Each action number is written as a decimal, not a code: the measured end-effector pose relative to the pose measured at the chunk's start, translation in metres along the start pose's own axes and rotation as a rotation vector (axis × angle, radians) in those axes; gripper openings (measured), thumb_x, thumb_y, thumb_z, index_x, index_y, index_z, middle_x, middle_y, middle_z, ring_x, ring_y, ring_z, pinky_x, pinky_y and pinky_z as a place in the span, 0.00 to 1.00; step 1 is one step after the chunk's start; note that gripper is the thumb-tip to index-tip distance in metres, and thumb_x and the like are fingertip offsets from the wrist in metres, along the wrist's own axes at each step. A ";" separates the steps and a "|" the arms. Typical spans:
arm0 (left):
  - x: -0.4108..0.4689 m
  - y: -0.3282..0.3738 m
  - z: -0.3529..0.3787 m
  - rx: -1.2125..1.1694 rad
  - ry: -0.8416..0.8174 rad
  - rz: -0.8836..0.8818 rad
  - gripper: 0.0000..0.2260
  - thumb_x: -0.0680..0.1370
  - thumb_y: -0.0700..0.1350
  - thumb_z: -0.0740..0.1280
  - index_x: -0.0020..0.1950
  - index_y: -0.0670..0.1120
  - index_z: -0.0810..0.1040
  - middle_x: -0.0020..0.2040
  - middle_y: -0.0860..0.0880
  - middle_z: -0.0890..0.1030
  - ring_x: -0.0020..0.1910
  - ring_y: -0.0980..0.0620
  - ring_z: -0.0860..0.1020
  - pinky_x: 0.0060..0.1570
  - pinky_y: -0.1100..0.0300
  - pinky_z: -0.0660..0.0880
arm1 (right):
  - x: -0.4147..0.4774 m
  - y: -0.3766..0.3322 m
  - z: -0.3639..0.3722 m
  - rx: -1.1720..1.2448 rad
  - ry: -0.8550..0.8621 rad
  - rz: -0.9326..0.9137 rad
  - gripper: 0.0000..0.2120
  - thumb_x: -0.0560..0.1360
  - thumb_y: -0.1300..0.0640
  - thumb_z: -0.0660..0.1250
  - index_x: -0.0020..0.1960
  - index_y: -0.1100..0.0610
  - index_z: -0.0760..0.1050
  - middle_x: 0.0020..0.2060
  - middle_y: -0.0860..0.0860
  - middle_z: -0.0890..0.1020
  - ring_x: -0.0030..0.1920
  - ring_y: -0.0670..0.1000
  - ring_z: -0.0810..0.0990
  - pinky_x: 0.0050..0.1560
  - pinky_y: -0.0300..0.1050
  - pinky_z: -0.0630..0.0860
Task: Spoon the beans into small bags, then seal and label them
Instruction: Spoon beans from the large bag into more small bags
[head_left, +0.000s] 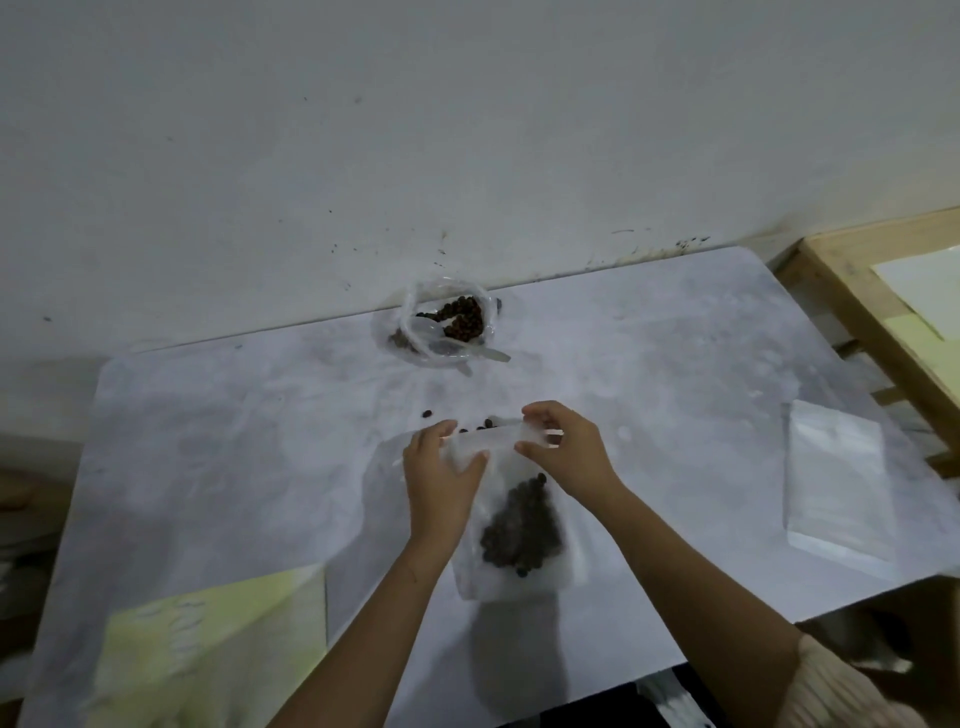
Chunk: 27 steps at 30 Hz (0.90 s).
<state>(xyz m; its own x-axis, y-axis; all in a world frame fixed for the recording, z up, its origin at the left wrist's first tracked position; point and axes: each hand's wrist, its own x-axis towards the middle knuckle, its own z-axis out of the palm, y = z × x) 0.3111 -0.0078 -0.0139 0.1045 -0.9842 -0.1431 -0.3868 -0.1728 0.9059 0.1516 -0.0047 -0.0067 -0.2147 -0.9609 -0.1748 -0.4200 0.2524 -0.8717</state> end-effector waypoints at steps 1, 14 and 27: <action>-0.001 0.002 0.003 0.025 0.044 0.033 0.17 0.71 0.41 0.74 0.58 0.47 0.75 0.55 0.55 0.73 0.56 0.57 0.70 0.55 0.72 0.66 | 0.001 0.001 -0.002 -0.010 0.002 -0.016 0.16 0.69 0.62 0.73 0.56 0.57 0.77 0.51 0.51 0.80 0.50 0.48 0.78 0.52 0.37 0.75; -0.038 0.111 0.184 -0.040 -0.271 0.299 0.09 0.73 0.43 0.72 0.51 0.50 0.76 0.49 0.56 0.75 0.51 0.58 0.74 0.50 0.74 0.68 | -0.013 0.076 -0.222 -0.062 0.432 0.089 0.09 0.75 0.63 0.67 0.55 0.58 0.77 0.51 0.51 0.80 0.48 0.48 0.78 0.47 0.36 0.71; -0.105 0.090 0.329 0.622 -0.673 0.495 0.32 0.78 0.59 0.58 0.77 0.49 0.50 0.78 0.51 0.45 0.76 0.55 0.41 0.67 0.63 0.32 | -0.034 0.181 -0.312 -0.075 0.463 0.482 0.19 0.69 0.56 0.74 0.56 0.56 0.71 0.47 0.50 0.75 0.49 0.51 0.76 0.46 0.38 0.72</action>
<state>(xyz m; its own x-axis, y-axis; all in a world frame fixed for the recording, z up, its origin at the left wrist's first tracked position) -0.0360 0.0669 -0.0484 -0.6530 -0.7362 -0.1776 -0.6714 0.4543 0.5855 -0.1919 0.1095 -0.0161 -0.7428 -0.5947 -0.3076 -0.2385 0.6643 -0.7084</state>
